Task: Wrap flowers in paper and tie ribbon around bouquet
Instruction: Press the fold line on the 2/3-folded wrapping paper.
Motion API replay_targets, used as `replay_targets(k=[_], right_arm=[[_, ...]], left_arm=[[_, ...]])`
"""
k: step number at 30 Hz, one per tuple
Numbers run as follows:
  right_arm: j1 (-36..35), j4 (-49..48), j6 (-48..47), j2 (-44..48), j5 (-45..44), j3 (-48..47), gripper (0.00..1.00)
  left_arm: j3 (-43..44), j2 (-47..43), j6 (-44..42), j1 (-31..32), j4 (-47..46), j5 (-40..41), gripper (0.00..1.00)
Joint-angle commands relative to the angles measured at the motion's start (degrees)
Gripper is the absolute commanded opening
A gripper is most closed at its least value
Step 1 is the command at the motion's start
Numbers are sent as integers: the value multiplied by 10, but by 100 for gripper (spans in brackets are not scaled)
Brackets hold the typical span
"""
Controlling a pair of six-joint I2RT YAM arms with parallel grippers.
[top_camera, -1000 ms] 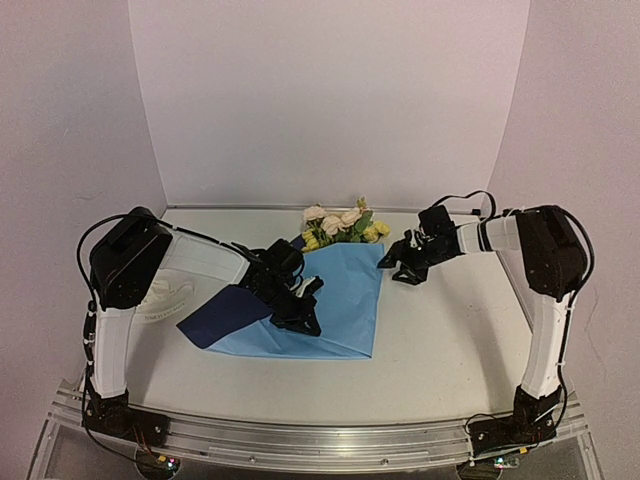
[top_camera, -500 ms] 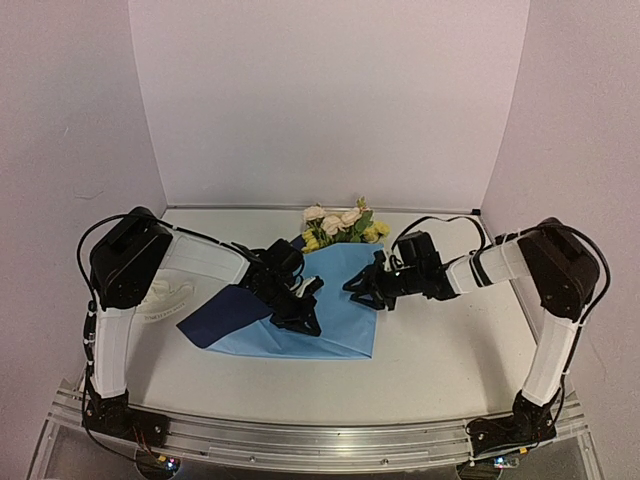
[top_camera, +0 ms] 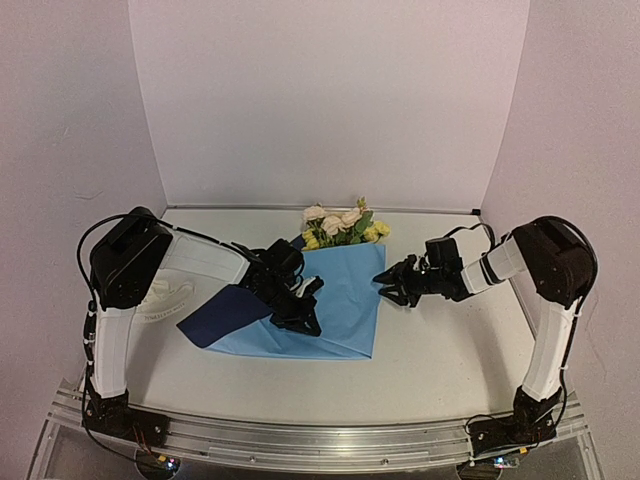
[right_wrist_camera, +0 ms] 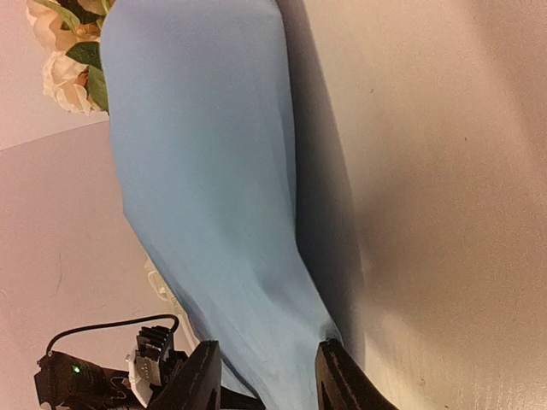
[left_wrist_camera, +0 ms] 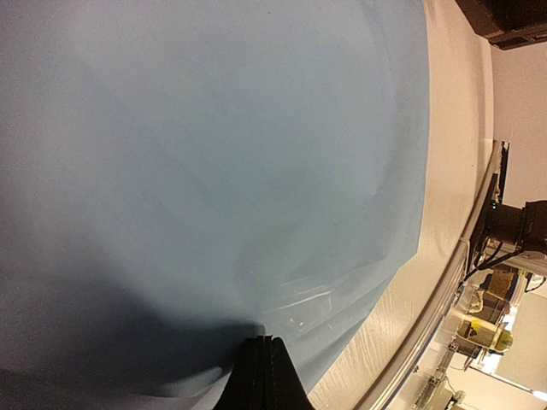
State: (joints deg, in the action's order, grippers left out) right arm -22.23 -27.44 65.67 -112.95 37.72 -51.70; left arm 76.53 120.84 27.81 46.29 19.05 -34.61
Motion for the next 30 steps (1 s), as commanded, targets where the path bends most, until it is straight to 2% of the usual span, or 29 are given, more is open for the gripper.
replay_targets(k=[1,7,13,21,30], right_arm=[[-22,-22,7,39,25,10,44],[-72,-22,10,98,12,64,48],[-107,-31,23,83,-4,98,50],[-73,-54,25,41,-15,104,50],[-39,-54,47,-3,-15,35,51]], left_arm=[[-8,34,-12,-3,45,51,0],[-3,39,-13,-3,46,48,0],[7,44,-14,-3,50,47,0],[7,46,-16,-4,54,50,0],[6,44,-20,-5,57,50,0]])
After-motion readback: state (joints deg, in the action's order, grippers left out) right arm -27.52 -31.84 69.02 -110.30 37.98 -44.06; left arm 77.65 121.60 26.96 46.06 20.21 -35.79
